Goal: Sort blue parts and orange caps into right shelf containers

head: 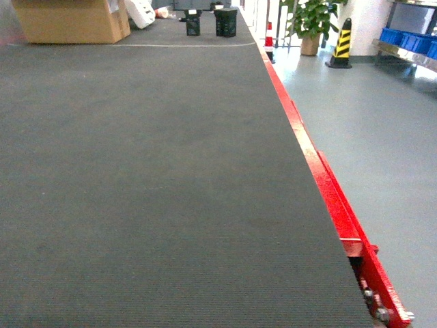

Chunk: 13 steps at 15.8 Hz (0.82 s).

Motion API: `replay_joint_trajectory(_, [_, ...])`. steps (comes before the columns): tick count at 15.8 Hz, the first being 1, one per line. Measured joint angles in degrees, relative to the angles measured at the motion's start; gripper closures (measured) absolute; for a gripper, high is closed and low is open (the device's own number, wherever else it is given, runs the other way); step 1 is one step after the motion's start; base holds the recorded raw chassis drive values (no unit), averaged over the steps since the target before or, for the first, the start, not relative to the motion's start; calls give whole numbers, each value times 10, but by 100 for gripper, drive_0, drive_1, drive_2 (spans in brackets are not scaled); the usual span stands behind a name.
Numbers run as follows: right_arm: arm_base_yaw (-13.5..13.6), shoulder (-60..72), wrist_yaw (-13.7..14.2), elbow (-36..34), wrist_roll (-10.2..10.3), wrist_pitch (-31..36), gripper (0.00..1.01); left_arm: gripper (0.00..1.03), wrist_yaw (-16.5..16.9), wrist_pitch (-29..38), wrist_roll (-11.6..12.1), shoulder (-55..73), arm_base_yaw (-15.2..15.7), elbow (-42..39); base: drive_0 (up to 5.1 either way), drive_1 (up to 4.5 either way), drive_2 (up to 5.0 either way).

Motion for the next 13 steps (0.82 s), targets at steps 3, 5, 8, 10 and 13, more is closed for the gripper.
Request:
replay_joint_trajectory(3, [0,0,0,0,0,-1,58,58,0,0,0,-1,0,0,500,-246,-246])
replay_joint_trajectory(5, [0,0,0,0,0,0,58,58,0,-2,0,0,0,0,501,-245,-245])
replay_joint_trajectory(8, [0,0,0,0,0,0,58,58,-1,-1,0,-1,0,0,501,-245,-245])
replay_joint_trajectory(10, [0,0,0,0,0,0,58,58,1,-2,0,-1,0,0,504,-242,-242])
replay_joint_trajectory(13, [0,0,1,0,0,-2,58,58,0,-3,0,-1,0,0,506,-239,-239])
